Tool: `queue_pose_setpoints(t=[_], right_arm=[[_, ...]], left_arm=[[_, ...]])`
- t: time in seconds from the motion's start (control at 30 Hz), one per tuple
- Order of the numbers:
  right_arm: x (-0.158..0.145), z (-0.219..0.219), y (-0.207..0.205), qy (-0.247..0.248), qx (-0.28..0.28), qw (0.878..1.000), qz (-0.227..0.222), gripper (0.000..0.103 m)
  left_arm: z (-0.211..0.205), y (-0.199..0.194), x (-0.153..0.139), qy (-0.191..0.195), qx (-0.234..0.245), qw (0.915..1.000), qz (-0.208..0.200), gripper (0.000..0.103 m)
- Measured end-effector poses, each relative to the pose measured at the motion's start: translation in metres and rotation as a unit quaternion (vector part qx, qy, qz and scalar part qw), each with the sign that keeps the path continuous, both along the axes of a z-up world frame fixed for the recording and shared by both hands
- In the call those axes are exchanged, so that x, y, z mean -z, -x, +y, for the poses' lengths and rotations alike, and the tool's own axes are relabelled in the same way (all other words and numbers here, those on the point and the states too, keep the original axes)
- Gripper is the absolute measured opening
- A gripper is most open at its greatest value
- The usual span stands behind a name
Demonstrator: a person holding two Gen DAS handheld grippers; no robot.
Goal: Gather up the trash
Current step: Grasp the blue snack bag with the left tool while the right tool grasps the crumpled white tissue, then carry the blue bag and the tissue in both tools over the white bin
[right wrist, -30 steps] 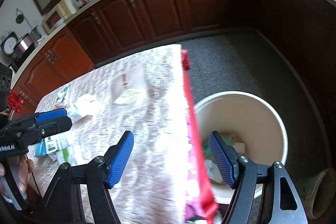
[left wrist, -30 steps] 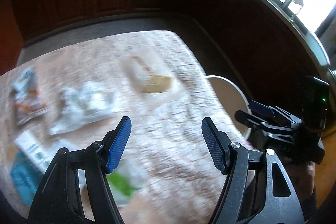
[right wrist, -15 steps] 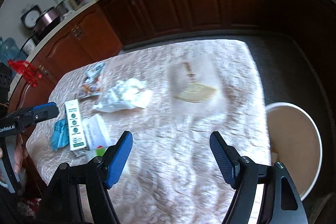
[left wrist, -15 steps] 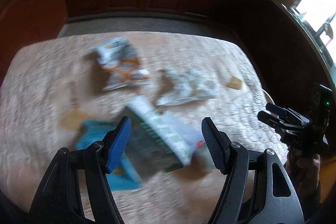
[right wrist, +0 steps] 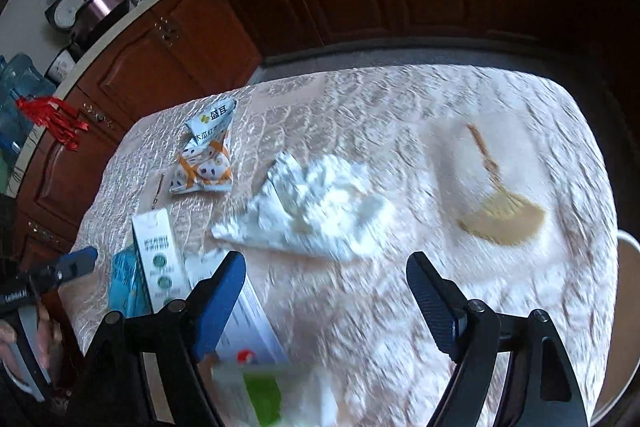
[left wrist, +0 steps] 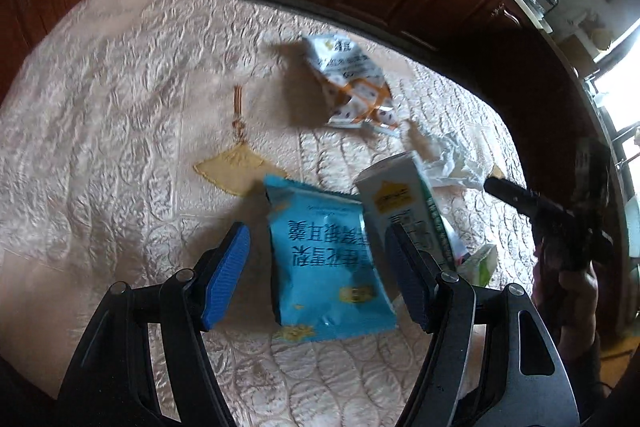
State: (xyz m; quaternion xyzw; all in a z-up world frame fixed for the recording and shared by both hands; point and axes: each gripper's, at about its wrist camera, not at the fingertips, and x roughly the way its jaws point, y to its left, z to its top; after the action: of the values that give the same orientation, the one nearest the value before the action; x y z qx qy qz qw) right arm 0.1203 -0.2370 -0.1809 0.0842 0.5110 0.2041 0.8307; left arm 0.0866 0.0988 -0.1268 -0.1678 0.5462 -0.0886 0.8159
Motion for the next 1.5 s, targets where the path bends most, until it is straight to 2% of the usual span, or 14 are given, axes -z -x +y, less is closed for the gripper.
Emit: queue_pose_setpoints(t=[0.07,0.37,0.4,0.43,0.47,0.5,0.53,0.57,0.6,0.73,0.97,1.23,1.37,1.5], right_arm=[[0.004,0.012,-0.011,0.010,-0.014,1.000,0.001,0.095],[0.026,0.042,-0.037,0.045,-0.037,0.998,0.006,0.094],[0.029,0.045,-0.038,0.043,-0.039,0.998,0.005,0.088],[0.030,0.046,-0.038,0.040,-0.041,0.998,0.004,0.076],[0.033,0.047,-0.038,0.037,-0.041,0.998,0.005,0.069],[0.036,0.050,-0.038,0.035,-0.041,0.999,0.006,0.058],[0.037,0.050,-0.037,0.033,-0.040,0.999,0.003,0.054],[0.037,0.049,-0.035,0.029,-0.040,0.999,-0.002,0.050],[0.035,0.049,-0.032,0.020,-0.044,0.999,-0.006,0.037],[0.026,0.038,-0.021,0.002,-0.044,0.999,-0.019,0.028],[-0.004,0.008,0.005,-0.037,-0.029,0.998,-0.048,0.027],[-0.036,-0.019,0.043,-0.054,-0.021,0.995,-0.080,0.027],[-0.046,-0.035,0.055,-0.060,-0.014,0.994,-0.089,0.027],[-0.052,-0.050,0.068,-0.055,-0.002,0.994,-0.099,0.027]], left_arm=[[0.001,-0.002,0.007,0.005,0.000,1.0000,0.006,0.069],[-0.017,-0.005,0.037,0.007,0.029,0.9990,0.033,0.069],[-0.017,-0.007,0.039,0.009,0.031,0.9990,0.033,0.069],[-0.018,-0.008,0.040,0.013,0.031,0.9988,0.035,0.069],[-0.018,-0.008,0.040,0.017,0.031,0.9987,0.036,0.066],[-0.019,-0.008,0.041,0.021,0.032,0.9986,0.037,0.051],[-0.020,-0.009,0.042,0.021,0.035,0.9984,0.039,0.040],[-0.022,-0.008,0.043,0.013,0.037,0.9982,0.045,0.032],[-0.023,-0.007,0.043,0.010,0.035,0.9984,0.042,0.025],[-0.020,-0.001,0.032,0.016,0.035,0.9989,0.026,0.013],[-0.012,0.012,0.002,-0.008,0.036,0.9993,-0.006,0.009],[0.000,0.029,-0.042,-0.028,0.034,0.9976,-0.053,0.007],[-0.009,0.031,-0.062,-0.026,0.047,0.9959,-0.073,0.007],[-0.040,0.029,-0.082,-0.016,0.080,0.9920,-0.096,0.007]])
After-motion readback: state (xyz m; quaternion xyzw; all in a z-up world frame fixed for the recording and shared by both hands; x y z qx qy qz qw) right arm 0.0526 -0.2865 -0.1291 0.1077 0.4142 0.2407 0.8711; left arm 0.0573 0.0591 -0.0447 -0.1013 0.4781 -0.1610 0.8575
